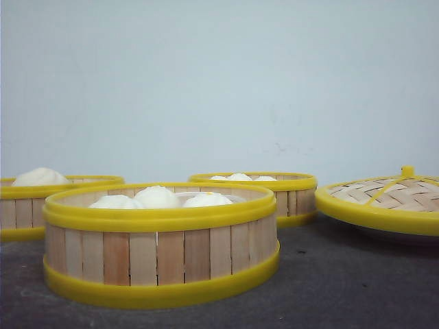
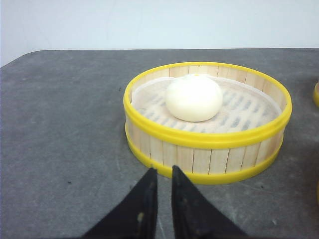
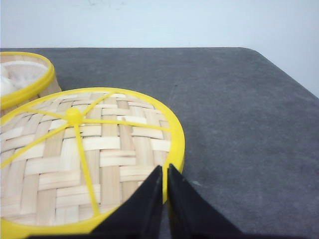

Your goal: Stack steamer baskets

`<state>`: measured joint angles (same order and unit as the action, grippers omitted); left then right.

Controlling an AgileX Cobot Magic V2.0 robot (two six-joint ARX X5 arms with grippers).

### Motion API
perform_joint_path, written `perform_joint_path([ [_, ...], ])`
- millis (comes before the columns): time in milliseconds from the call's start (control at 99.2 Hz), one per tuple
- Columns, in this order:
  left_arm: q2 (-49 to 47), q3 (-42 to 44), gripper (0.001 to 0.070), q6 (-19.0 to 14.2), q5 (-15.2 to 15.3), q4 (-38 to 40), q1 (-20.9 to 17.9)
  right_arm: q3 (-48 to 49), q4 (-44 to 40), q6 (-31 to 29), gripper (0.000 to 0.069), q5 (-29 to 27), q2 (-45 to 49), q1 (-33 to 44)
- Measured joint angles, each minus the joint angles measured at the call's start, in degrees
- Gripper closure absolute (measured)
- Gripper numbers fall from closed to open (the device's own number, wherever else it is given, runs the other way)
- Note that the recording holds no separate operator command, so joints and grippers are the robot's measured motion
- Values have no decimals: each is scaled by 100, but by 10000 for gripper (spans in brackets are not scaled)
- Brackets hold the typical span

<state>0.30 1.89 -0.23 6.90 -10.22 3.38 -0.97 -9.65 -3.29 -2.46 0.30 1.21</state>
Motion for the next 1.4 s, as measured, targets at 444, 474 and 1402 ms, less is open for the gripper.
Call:
perform_joint_path([
  [444,0,0,684,-911,0,0,0,0,4,-267,681,398,0,0],
  [474,0,0,684,-938,0,0,0,0,9,-304,681,398,0,0],
  [1402,3012,4096,686,-1591,-219,-710,2,-4472,-1145,-1025,682,693,3425,-2],
])
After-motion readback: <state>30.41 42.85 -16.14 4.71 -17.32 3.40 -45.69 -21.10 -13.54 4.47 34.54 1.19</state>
